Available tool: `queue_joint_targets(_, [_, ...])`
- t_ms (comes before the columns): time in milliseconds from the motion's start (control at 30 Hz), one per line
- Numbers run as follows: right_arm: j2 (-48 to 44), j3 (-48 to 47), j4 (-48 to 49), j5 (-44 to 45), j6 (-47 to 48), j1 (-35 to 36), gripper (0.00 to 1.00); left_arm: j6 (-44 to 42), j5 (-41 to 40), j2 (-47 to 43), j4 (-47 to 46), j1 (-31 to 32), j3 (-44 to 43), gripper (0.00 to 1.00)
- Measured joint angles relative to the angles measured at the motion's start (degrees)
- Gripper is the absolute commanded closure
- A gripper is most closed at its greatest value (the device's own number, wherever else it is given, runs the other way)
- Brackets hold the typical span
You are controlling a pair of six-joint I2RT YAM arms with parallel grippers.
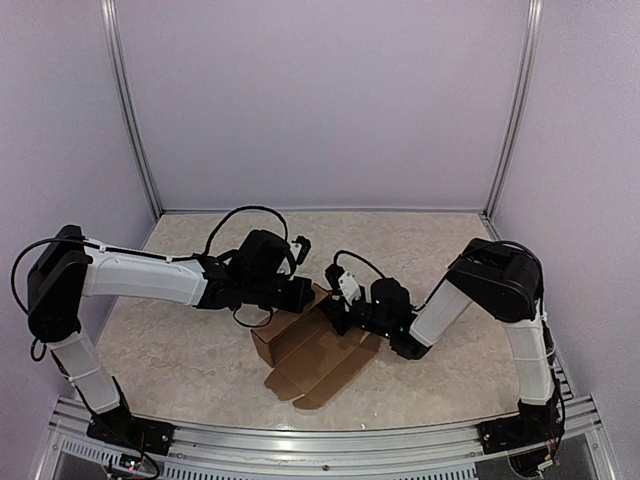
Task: Fold the paper box
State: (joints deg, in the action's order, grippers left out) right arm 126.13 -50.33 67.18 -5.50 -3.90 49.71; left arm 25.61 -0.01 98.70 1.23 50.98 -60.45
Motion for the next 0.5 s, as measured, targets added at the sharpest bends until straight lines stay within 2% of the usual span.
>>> queue_joint_targets(33, [0.2, -0.2, 0.0, 0.2, 0.1, 0.0, 1.00, 0.0, 0.0, 0.0, 0.0, 0.0, 0.0, 1.00])
queue_joint_targets(500, [0.9, -1.2, 0.0, 2.9, 1.3, 0.9, 1.00, 0.1, 0.0, 0.0, -0.3, 0.0, 0.1, 1.00])
